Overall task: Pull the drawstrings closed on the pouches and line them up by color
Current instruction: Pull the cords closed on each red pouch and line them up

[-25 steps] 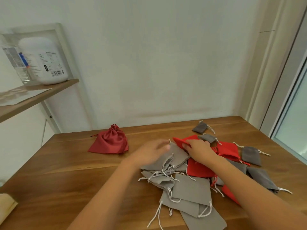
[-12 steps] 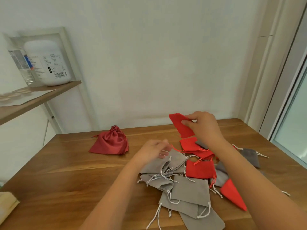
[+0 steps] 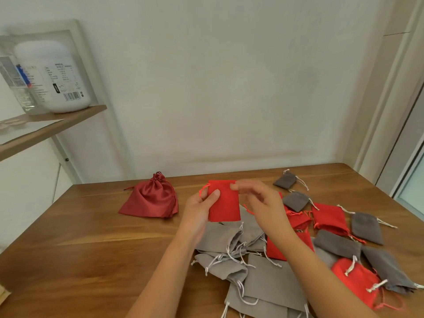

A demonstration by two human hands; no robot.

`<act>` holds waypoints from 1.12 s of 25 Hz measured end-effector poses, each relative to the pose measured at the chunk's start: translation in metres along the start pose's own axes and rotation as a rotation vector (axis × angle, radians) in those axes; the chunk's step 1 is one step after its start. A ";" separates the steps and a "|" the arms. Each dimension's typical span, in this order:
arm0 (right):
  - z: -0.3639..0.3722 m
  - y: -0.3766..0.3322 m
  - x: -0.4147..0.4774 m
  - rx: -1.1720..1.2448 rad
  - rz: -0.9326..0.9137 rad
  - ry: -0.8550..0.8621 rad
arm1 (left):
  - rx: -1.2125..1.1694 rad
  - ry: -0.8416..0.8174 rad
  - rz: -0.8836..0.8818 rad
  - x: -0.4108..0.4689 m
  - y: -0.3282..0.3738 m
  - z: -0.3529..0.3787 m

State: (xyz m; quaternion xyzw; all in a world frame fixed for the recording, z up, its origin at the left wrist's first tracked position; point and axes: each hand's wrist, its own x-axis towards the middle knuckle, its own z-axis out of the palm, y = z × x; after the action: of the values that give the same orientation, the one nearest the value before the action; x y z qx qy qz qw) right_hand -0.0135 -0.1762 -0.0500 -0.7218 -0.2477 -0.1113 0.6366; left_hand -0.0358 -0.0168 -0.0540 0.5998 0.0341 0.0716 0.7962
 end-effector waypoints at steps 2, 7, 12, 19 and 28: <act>0.004 0.005 -0.004 0.176 0.194 0.107 | 0.079 0.020 0.075 0.001 -0.004 0.002; -0.001 0.010 -0.002 0.215 0.422 -0.016 | 0.185 0.013 0.196 -0.004 -0.008 0.011; -0.007 0.015 -0.002 0.139 0.624 -0.158 | 0.221 0.054 0.269 -0.006 -0.010 0.007; -0.003 0.014 -0.003 0.431 0.408 0.004 | 0.161 -0.002 0.267 -0.012 -0.005 0.010; -0.004 0.010 -0.001 0.747 0.507 0.107 | 0.263 0.054 0.353 -0.020 0.003 0.013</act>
State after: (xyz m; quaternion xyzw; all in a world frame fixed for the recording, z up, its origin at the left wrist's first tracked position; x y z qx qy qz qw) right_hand -0.0088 -0.1810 -0.0585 -0.4736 -0.0530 0.1080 0.8725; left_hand -0.0541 -0.0310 -0.0484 0.6930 -0.0411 0.2208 0.6851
